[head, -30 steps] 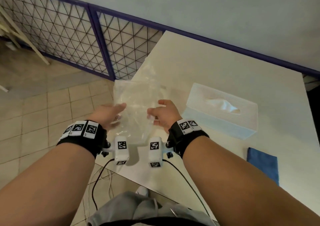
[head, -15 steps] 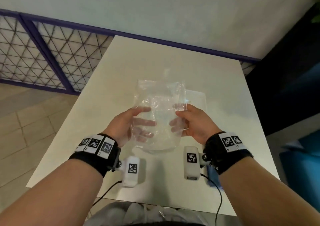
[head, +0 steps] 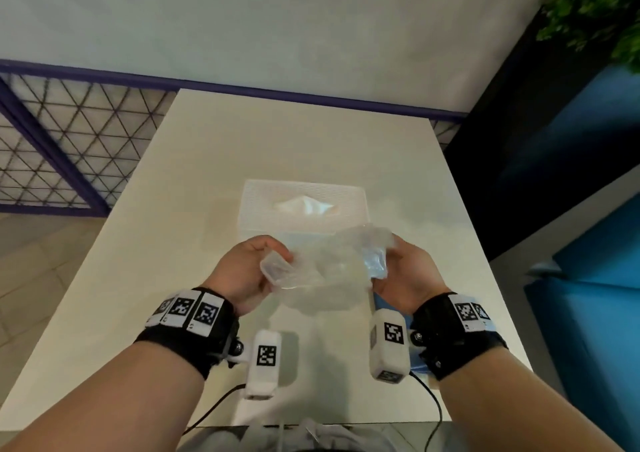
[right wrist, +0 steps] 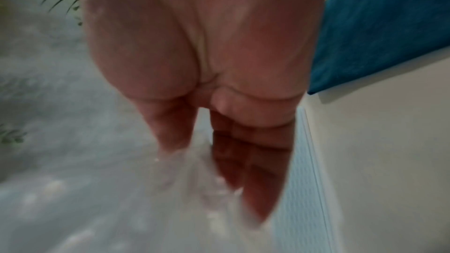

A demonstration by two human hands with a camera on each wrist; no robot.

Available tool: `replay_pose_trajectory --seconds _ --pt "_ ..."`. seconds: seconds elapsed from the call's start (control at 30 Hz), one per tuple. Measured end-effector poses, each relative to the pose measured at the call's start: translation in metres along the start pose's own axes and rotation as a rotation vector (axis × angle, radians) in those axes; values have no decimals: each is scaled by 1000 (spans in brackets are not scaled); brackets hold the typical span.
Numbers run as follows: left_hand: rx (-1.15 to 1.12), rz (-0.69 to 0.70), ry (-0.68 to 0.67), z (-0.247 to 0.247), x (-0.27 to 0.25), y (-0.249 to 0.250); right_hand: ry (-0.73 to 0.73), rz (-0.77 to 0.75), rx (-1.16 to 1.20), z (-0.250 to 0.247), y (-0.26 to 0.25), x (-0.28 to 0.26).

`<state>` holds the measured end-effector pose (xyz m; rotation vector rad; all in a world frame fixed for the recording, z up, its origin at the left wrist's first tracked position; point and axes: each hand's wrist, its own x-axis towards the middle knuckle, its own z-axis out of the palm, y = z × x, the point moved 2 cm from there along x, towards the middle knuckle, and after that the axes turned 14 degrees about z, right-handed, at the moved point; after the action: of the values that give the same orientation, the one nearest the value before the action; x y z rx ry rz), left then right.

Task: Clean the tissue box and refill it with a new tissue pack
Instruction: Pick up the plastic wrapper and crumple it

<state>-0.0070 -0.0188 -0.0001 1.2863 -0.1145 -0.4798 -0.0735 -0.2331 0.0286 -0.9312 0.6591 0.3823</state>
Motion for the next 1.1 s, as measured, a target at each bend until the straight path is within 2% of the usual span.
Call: replay_pose_trajectory --seconds 0.07,0.13,0.23,0.3,0.37,0.43,0.5,0.6,0.7,0.83,0.93,1.1 --pt "4 -1 35 1 1 1 -4 95 24 -2 0 -1" --pt "1 5 58 0 1 3 -26 153 -82 0 -2 -5" --pt "-94 13 105 -4 -1 6 -8 90 -270 3 0 -6" --pt "-265 -7 123 -8 -2 6 14 9 -316 1 4 -1" --pt "-340 -55 99 -10 -2 6 57 -65 -350 4 5 0" --pt "-243 -80 21 -7 -4 7 126 -118 -375 6 5 2" --pt "-70 -48 -60 0 -9 10 185 -165 -422 8 7 4" --pt "174 63 -51 2 -10 11 199 -165 -429 10 8 4" --pt "207 96 18 -4 -9 10 105 -126 -387 9 6 1" --pt "155 88 -41 -8 -10 8 26 -117 -472 4 8 0" --pt "180 95 -45 -10 -8 7 36 -125 -503 2 11 2" --pt "298 96 46 -5 -6 7 96 -151 -536 1 24 11"
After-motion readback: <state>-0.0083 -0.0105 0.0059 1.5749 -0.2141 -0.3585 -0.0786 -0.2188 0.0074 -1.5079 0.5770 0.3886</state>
